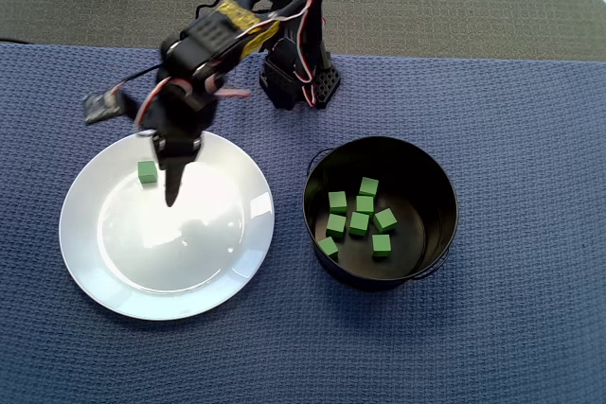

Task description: Pick up the green cubes from the white plate and place them in the black recipient

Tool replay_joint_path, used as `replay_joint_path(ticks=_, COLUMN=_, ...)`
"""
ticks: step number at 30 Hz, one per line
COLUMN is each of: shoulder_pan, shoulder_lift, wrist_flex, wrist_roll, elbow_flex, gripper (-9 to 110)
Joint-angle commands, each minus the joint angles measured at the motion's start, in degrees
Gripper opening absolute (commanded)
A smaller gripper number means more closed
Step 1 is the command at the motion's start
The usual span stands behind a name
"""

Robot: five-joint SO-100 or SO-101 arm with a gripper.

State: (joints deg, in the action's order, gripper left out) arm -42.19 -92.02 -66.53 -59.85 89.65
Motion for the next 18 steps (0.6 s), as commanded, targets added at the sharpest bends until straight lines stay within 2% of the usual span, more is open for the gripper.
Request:
replay_joint_path(ticks=1, shoulder_pan=-4.22, shoulder_lift=4.22, wrist_flex=4.39, wrist_roll=-2.99, elbow_flex=0.0, gripper=31)
replay_joint_path(ticks=4, shoulder_pan=-5.71, shoulder_lift=7.82, wrist_flex=5.8, wrist_roll=0.79, elbow_flex=-1.67, gripper=30)
replay_joint_path(ticks=8, shoulder_pan=-6.33, shoulder_lift=11.07, wrist_flex=2.11, wrist_roll=5.45, elbow_flex=-4.31, gripper=29)
replay_joint_path(ticks=18, shoulder_pan=-6.15, shoulder_lift=11.78, wrist_flex=-1.58, wrist_roll=15.03, elbow_flex=-4.92, gripper=24)
